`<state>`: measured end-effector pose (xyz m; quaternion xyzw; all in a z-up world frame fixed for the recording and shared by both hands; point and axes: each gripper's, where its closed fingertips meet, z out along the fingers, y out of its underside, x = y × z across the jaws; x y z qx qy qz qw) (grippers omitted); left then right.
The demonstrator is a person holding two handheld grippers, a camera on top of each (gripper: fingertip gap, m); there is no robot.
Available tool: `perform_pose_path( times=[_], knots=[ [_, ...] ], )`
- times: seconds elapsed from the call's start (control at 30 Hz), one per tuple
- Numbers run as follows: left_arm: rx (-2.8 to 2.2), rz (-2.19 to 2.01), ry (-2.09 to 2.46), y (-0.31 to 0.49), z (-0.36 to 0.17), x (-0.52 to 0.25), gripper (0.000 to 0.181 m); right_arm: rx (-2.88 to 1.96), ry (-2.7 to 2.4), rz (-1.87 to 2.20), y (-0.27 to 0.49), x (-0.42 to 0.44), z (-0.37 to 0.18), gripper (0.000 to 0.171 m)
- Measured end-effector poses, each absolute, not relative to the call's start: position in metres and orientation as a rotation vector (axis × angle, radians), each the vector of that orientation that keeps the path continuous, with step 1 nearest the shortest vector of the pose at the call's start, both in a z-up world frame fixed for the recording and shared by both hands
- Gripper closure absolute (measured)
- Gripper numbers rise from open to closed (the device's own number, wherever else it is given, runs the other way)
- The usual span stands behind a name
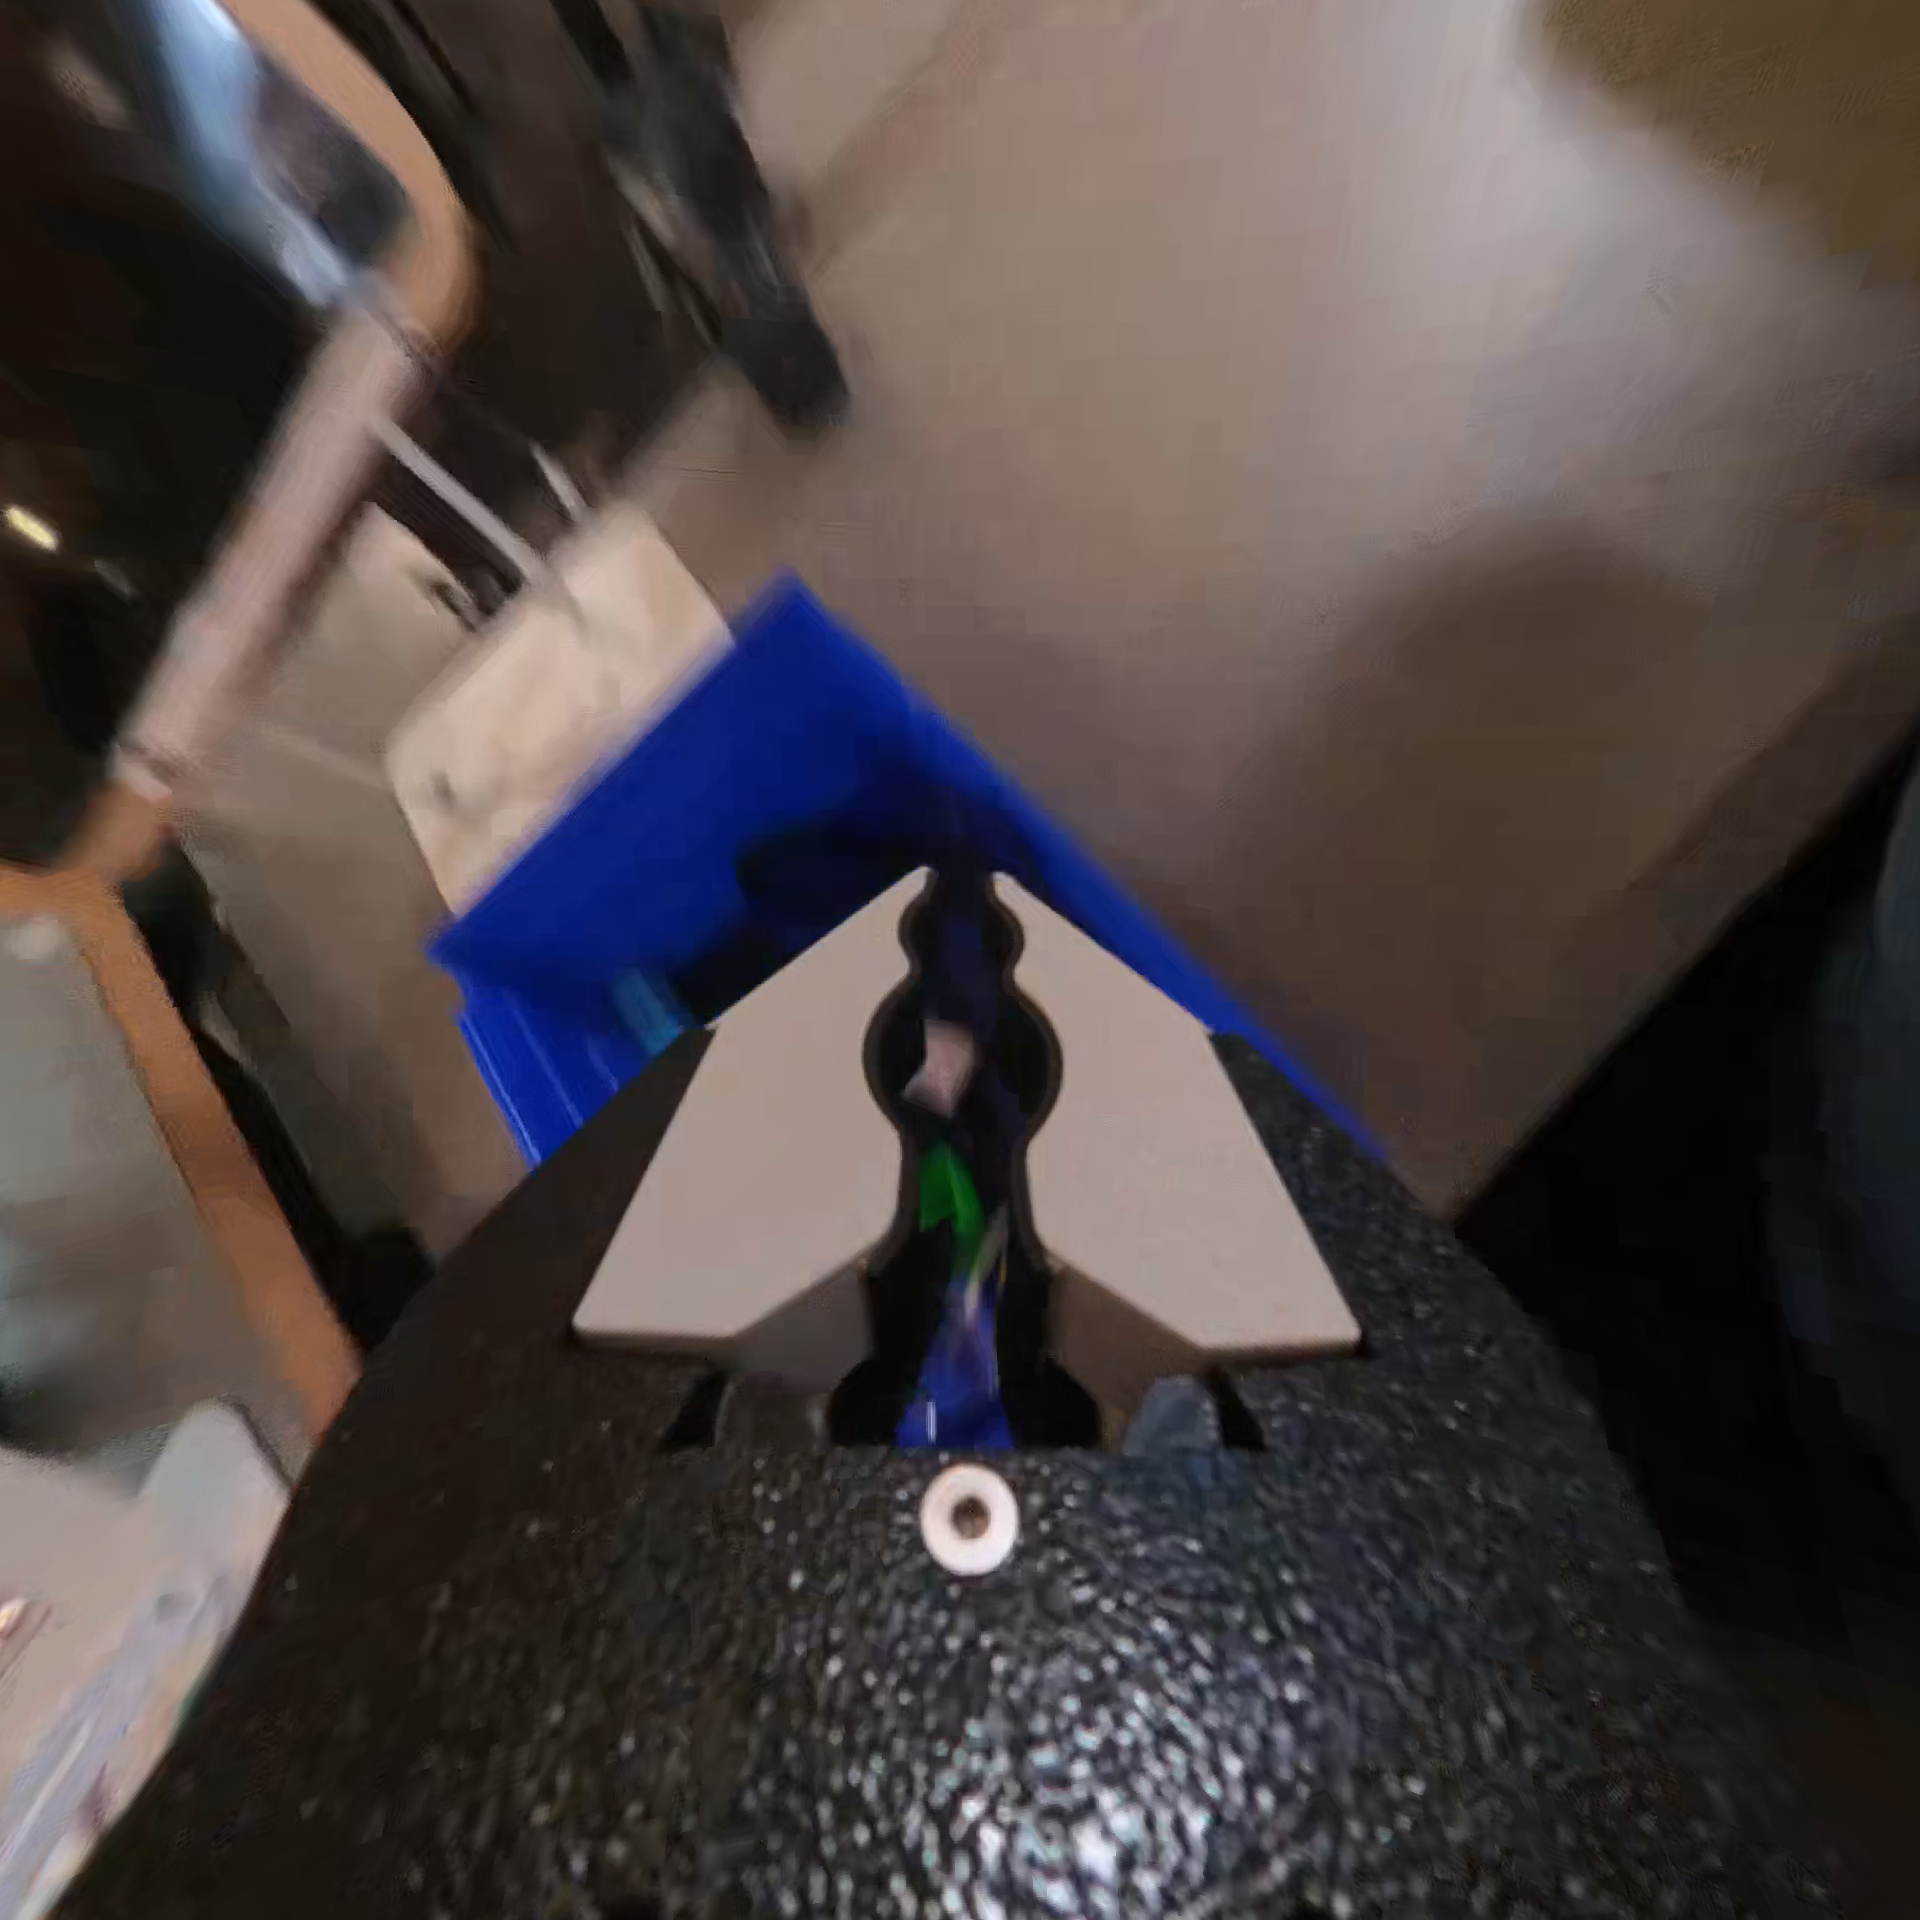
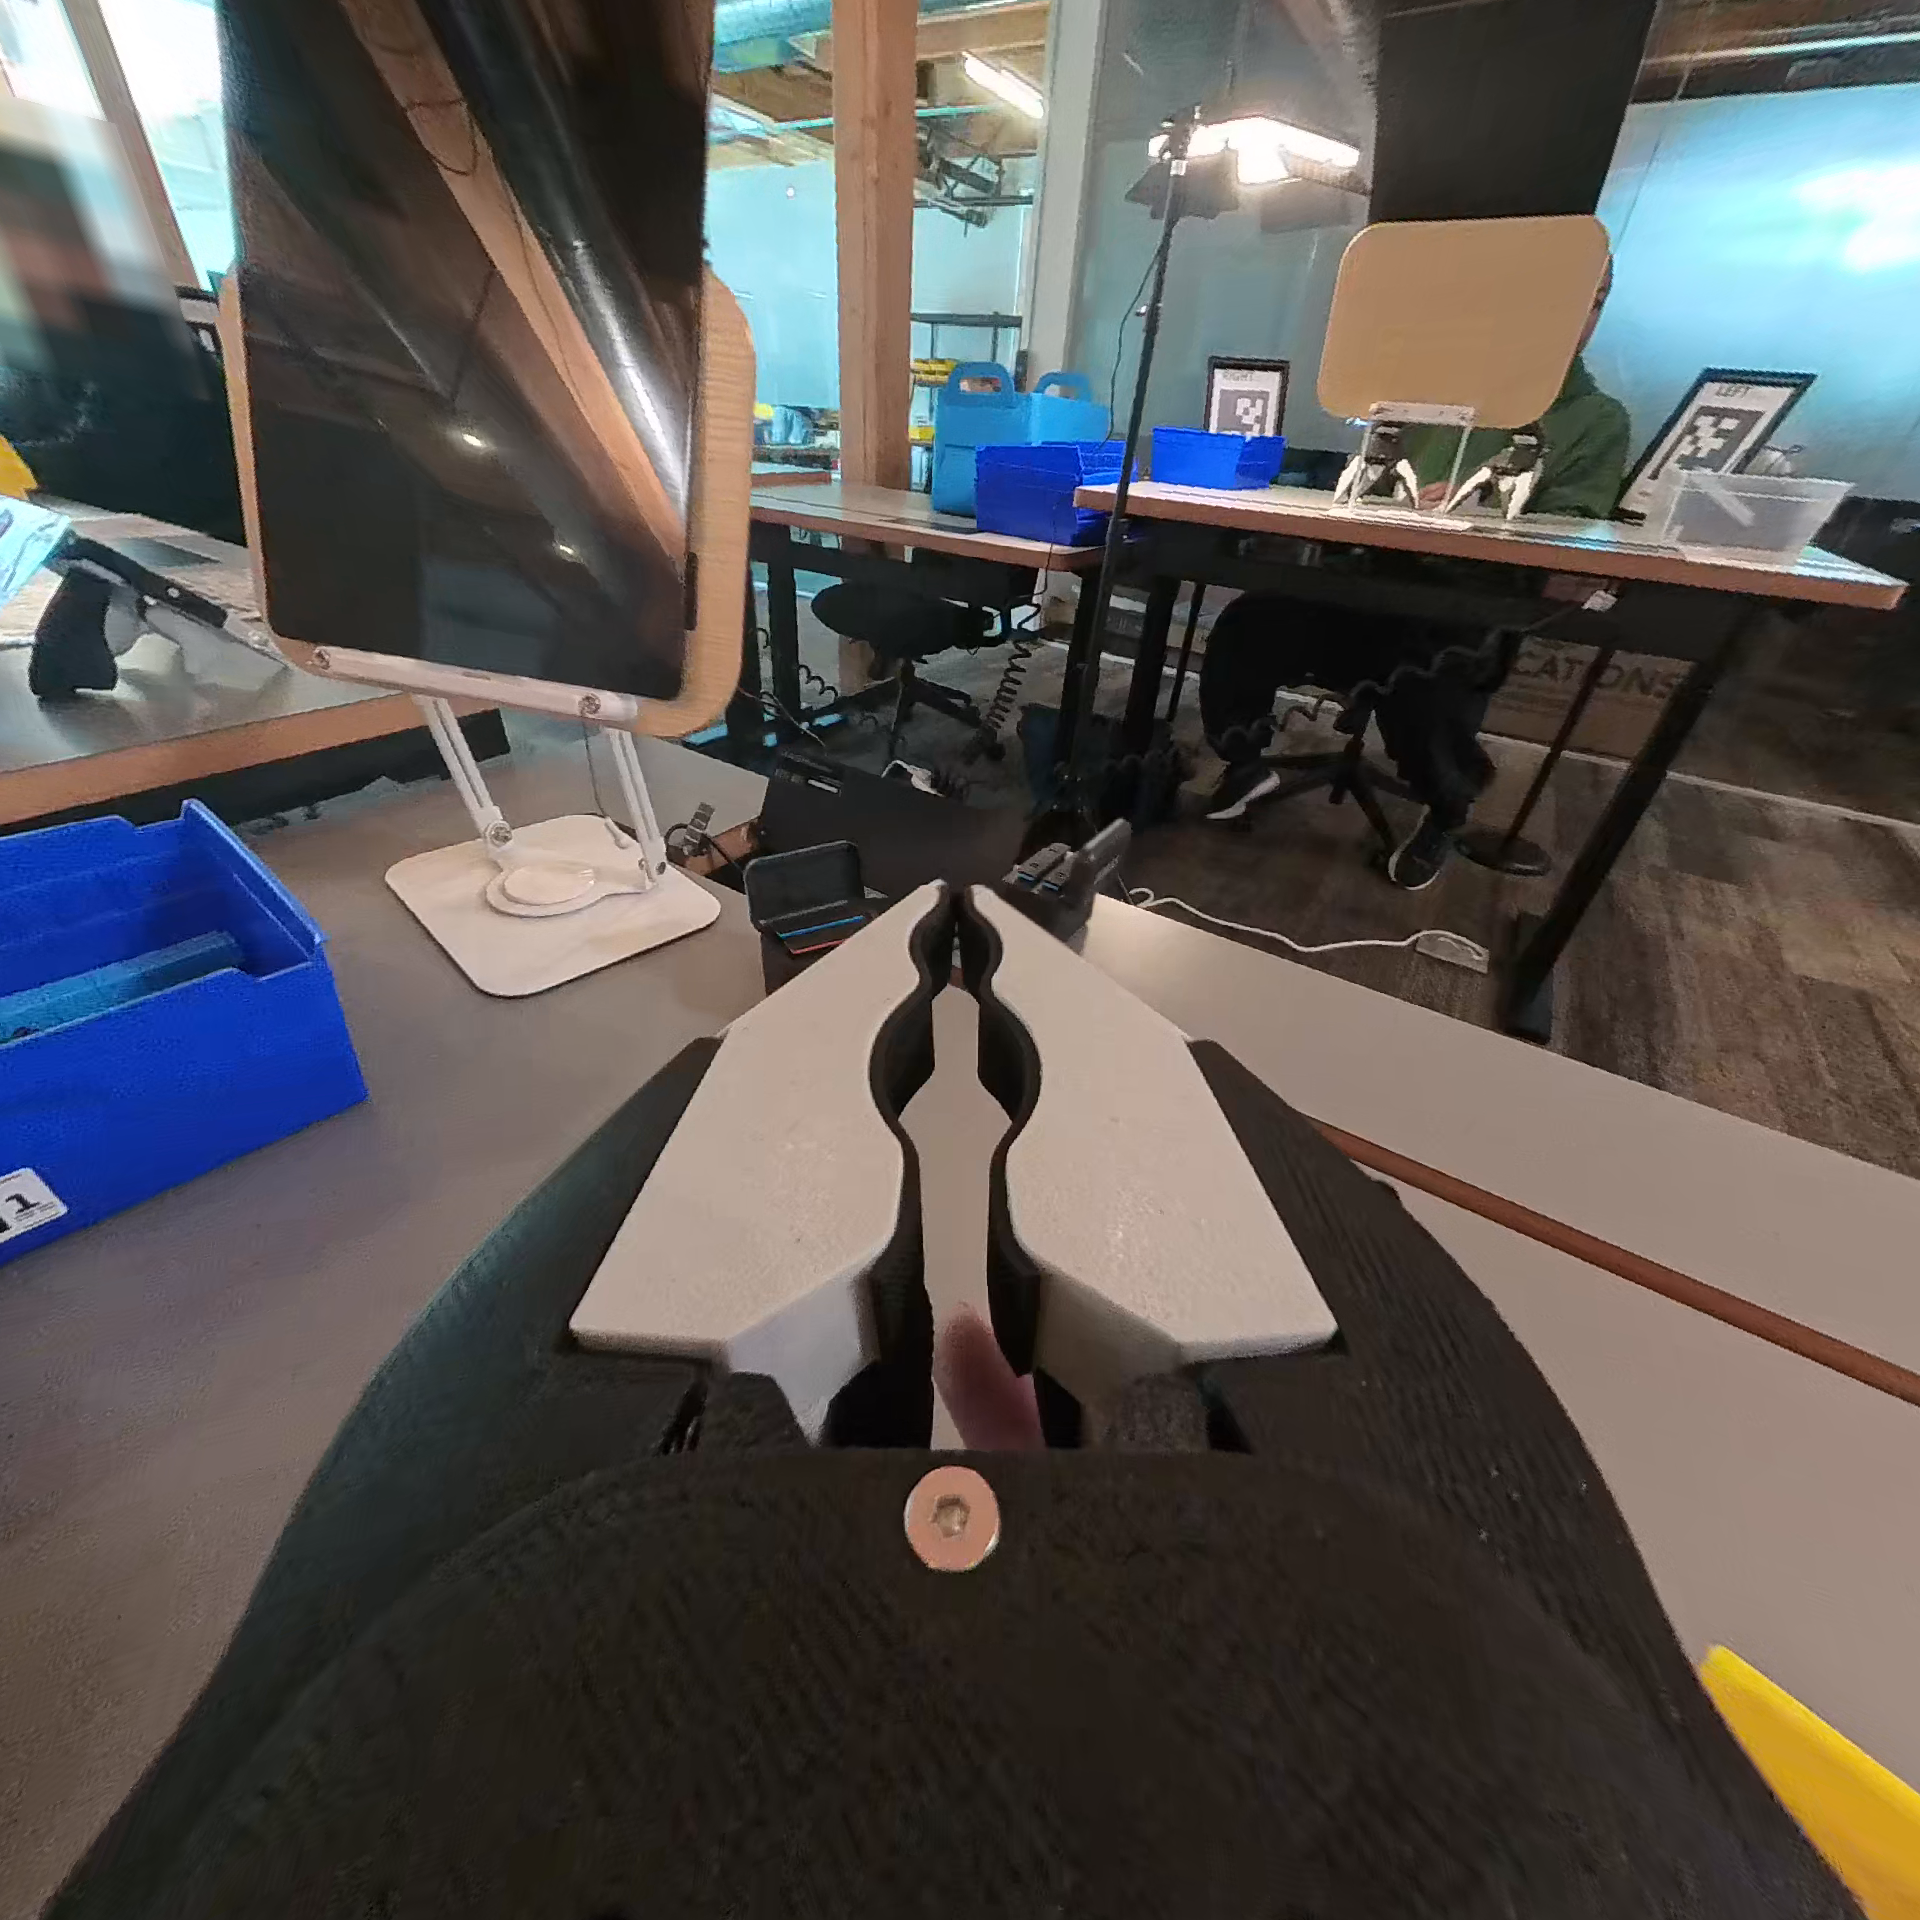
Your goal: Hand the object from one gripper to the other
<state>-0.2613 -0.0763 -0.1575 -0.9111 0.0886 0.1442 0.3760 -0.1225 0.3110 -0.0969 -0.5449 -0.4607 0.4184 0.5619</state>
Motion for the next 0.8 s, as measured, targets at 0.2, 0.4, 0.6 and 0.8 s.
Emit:
perform_pose_path(
  times=[0.2,0.4,0.6,0.8],
  knots=[
    [-2.971,0.071,0.152,-0.156,-0.261,-0.258,0.168,-1.296,-1.068,0.98,0.317,-0.117,-0.099,0.171],
    [-3.177,0.13,0.19,-0.179,-0.305,-0.279,0.153,-1.271,-1.074,0.966,0.312,-0.114,-0.094,0.171],
    [-3.138,0.164,0.121,-0.176,-0.306,-0.294,0.145,-1.26,-1.063,0.966,0.312,-0.111,-0.09,0.171],
    [-3.164,0.098,0.11,-0.183,-0.317,-0.291,0.141,-1.266,-1.071,0.957,0.312,-0.111,-0.092,0.171]
  ],
)
